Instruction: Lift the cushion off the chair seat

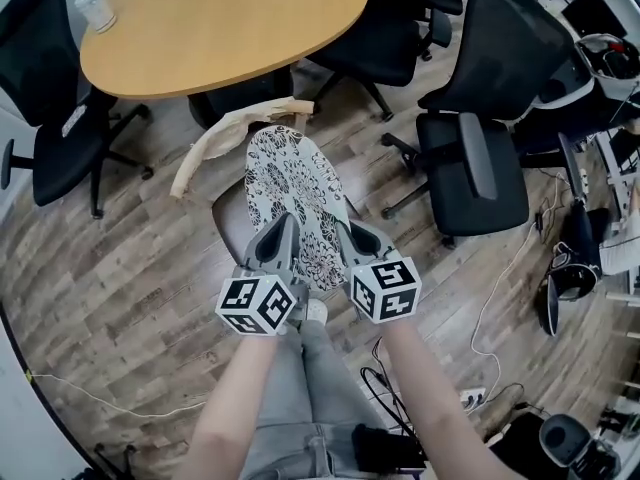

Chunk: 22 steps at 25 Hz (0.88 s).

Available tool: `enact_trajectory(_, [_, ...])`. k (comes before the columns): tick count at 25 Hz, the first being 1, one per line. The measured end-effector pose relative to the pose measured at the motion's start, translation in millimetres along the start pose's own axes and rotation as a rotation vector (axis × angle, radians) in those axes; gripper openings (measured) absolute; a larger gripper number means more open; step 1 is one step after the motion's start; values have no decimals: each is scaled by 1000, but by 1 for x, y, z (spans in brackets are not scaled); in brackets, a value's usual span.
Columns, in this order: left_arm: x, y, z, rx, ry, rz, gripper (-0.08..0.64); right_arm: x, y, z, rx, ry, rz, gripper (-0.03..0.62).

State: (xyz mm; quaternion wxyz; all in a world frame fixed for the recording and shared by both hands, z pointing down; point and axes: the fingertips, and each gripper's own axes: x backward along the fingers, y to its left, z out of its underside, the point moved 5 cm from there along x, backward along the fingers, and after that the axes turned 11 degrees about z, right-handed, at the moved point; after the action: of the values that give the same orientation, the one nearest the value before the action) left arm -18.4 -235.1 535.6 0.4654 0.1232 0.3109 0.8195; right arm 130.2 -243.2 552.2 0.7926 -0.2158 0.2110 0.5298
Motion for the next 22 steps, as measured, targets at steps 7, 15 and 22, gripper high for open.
enact_trajectory(7, [7, -24, -26, -20, -6, 19, 3, 26, 0, -27, 21, -20, 9, 38])
enact_trajectory(15, [9, -53, -56, -30, -33, 50, 3, 57, -4, -70, 88, -50, 20, 38])
enact_trajectory(22, [11, -89, -100, -115, -44, 131, 3, 86, -2, -117, 118, -115, 36, 38])
